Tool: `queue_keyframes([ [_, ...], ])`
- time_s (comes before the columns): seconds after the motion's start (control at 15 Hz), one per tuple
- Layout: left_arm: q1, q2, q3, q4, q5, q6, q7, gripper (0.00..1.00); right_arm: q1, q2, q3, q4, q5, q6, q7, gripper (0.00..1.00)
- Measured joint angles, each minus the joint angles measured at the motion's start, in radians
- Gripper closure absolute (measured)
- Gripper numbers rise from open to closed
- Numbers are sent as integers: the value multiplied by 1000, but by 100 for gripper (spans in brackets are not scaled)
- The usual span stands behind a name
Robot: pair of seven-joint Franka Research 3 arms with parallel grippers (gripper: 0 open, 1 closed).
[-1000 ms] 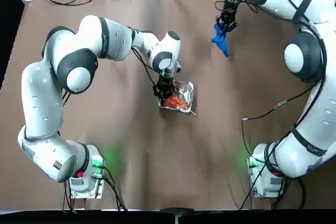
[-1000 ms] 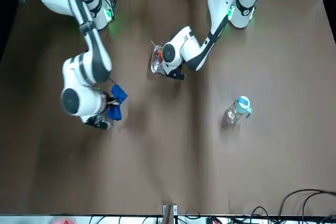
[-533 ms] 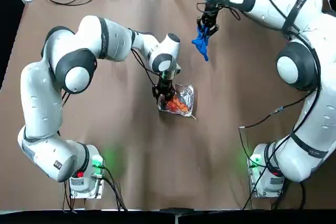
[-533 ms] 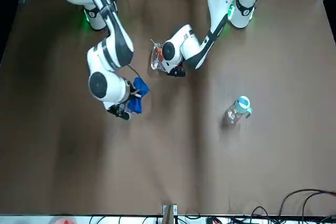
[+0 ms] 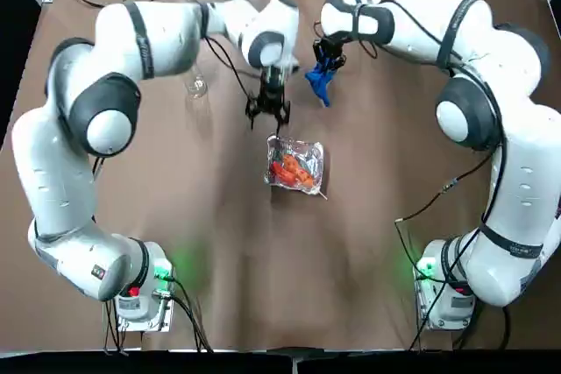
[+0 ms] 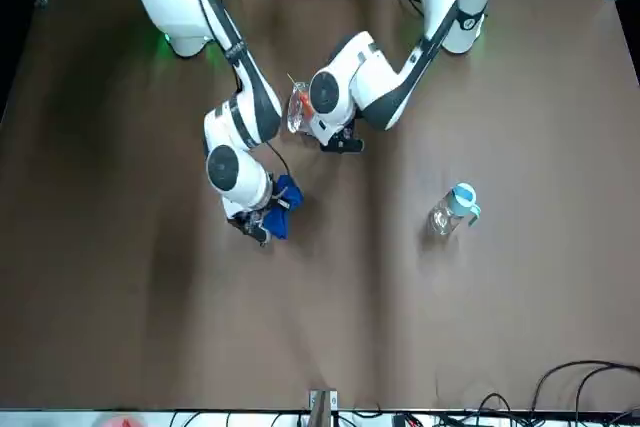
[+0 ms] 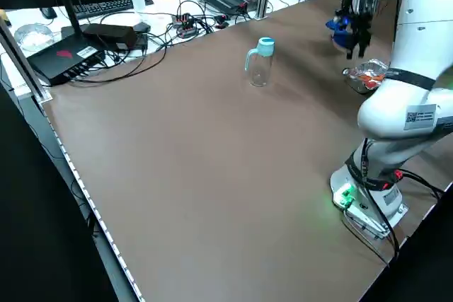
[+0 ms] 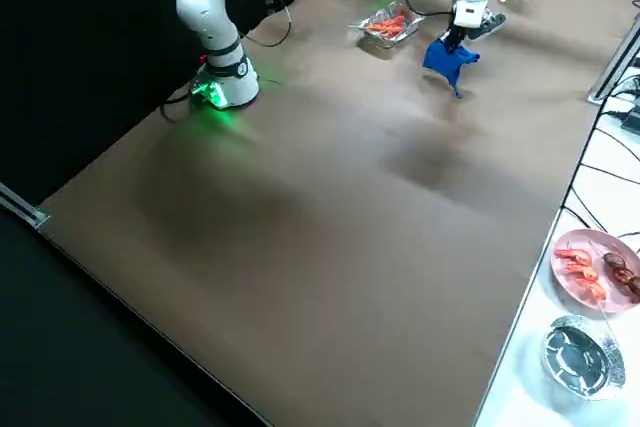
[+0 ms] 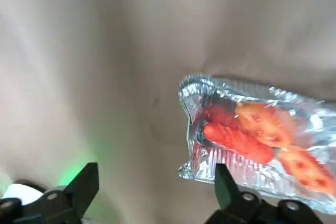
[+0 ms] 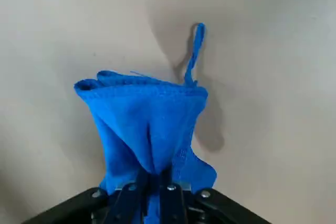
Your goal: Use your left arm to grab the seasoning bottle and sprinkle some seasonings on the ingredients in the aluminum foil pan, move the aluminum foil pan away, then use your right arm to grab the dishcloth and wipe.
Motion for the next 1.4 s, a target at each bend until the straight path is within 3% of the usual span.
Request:
queue_keyframes([
  [0.4,178,-109,2,101,24,-7,52,1,56,92,13,68,4,72,64,89],
  [0.8,297,-209,4,120,217,-36,248,1,133,191,30,143,4,210,157,89],
  [1.13,448,-331,2,128,209,-136,491,1,164,201,58,152,4,215,173,89],
  [1.27,469,-366,6,130,176,-147,553,1,160,202,54,152,4,213,172,89],
  [1.4,456,-403,54,130,123,-156,622,1,147,203,43,152,-13,161,166,89],
])
